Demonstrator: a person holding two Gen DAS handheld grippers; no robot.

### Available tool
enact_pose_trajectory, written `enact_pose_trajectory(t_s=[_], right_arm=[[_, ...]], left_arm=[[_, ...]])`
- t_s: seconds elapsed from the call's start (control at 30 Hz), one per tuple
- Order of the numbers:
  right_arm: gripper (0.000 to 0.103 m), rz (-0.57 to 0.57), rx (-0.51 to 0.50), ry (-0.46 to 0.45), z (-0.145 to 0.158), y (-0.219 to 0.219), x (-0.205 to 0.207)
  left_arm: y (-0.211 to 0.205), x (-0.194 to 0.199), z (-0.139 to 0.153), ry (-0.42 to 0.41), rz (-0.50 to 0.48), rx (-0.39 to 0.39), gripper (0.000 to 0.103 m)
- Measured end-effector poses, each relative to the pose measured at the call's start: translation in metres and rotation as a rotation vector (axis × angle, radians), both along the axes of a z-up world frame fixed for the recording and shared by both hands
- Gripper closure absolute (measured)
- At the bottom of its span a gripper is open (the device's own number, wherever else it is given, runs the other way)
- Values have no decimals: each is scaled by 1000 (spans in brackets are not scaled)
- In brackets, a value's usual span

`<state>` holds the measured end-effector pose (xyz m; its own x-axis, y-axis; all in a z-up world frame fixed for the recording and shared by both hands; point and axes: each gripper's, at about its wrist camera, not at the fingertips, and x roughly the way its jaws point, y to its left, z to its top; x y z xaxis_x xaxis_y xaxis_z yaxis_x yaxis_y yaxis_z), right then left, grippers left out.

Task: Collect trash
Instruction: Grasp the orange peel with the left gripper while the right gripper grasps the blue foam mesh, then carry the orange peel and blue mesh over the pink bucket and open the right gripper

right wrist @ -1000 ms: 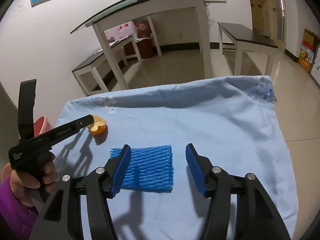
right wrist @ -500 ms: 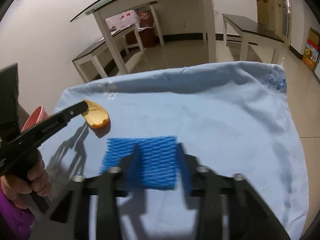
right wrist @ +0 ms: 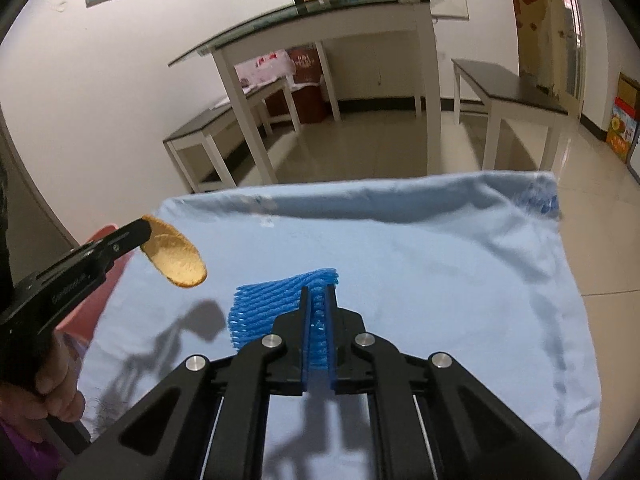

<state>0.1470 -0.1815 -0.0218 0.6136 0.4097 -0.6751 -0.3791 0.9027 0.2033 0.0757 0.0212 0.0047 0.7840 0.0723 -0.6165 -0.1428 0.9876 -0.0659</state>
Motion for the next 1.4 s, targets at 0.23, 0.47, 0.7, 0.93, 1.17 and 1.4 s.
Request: enact_pose_trajectory(t_s=[0.23,0.47,0.7,0.93,1.17,1.4], right_arm=[[98,12,4,-60,25,15,-20],[98,29,5,-104,44,32,-34],[98,64,-3,-153,64,58,-46],[98,117,-10,-196,80,94,-51],[97,189,-12,-226,91,144,-53],[97,272,-32,-254,95,198,-61]], left_arm=[[10,-31,25,-58,14,-3,99],[27,-58,44,-107,46,-10,99],[49,-77,54,-135,90,-31,99],[72,-94,57,-154,142,-43,99],[105,-110,59,-167,209,-42,99],[145,-119,60,-165,290,-27,99]])
